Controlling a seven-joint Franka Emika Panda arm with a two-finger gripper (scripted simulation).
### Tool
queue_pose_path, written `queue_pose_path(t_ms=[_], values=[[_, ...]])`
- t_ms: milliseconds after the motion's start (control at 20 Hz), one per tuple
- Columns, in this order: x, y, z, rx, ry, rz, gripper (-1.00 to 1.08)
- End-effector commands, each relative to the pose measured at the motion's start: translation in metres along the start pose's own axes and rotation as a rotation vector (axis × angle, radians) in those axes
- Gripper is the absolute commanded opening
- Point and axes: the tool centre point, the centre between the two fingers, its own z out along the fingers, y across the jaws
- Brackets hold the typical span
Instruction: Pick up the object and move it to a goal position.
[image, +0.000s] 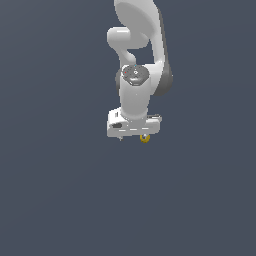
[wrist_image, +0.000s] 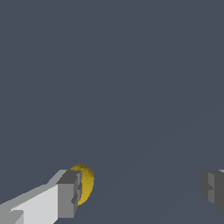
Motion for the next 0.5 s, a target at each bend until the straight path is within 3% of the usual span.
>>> queue_pose_path(t_ms=[0,450], values=[[-0.006,-0.008,0.008,-0.002,0.0,-0.042,1.0],[-0.046,-0.051,0.051,-0.009,0.004,-0.276,1.0]])
